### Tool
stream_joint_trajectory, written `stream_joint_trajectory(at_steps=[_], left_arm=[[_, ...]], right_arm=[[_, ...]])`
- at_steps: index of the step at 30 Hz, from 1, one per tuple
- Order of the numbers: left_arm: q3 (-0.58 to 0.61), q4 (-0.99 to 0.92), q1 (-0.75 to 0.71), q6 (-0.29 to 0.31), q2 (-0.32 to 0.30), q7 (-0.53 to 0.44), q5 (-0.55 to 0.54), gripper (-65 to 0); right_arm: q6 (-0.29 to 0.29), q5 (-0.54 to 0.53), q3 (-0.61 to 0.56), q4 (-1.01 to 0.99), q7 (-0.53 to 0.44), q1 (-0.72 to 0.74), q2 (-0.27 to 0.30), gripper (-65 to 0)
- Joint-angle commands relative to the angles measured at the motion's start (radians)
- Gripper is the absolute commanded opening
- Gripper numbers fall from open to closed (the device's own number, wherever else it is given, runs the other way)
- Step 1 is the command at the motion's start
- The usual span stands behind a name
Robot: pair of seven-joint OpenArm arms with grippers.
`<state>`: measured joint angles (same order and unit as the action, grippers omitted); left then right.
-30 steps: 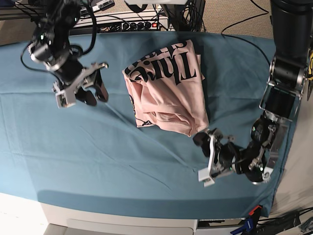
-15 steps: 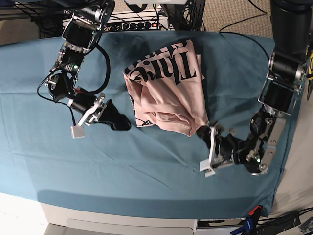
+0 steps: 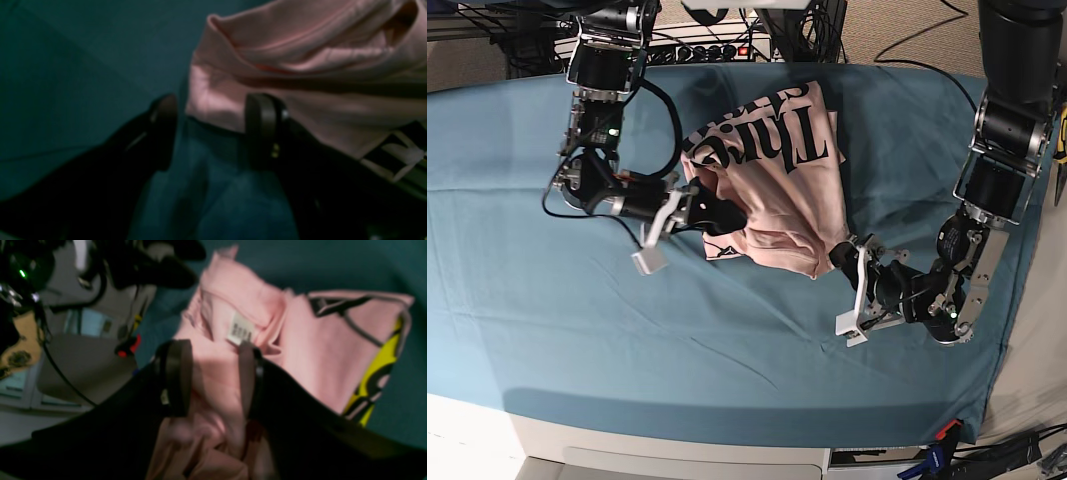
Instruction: Fold the T-shirt properly
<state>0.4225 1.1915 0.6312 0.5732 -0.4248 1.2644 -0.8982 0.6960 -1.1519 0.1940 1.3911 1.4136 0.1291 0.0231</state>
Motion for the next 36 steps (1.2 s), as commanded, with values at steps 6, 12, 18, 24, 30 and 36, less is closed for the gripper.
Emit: stream_joint_trajectory(at_steps=[6, 12, 18, 24, 30, 36], left_arm=[[-0.009, 0.013, 0.036, 0.0, -0.008, -0.009, -0.003, -31.9], [-0.008, 0.013, 0.036, 0.0, -0.007, -0.009, -0.003, -31.9], [-0.009, 0.013, 0.036, 0.0, -0.007, -0.016, -0.003, -31.9], [-0.009, 0.013, 0.036, 0.0, -0.007, -0.016, -0.003, -31.9], [-0.008, 0.013, 0.036, 0.0, -0.007, -0.016, -0.003, -31.9], [-0.008, 0.013, 0.036, 0.0, -0.008, -0.016, -0.003, -31.9]], right_arm=[[-0.022, 0.05, 0.04, 0.014, -0.017, 0.021, 0.008, -40.9], [-0.034, 0.11, 0.082, 0.014, -0.017, 0.02, 0.007, -40.9], [-0.035, 0.18, 0.03, 0.014, -0.017, 0.02, 0.007, -40.7], [-0.048, 0.196, -0.024, 0.014, -0.017, 0.02, 0.007, -38.6], [-0.049, 0.171, -0.024, 0.014, -0.017, 0.021, 0.007, -40.7], [-0.023, 0.148, -0.022, 0.014, -0.017, 0.021, 0.007, -65.0]])
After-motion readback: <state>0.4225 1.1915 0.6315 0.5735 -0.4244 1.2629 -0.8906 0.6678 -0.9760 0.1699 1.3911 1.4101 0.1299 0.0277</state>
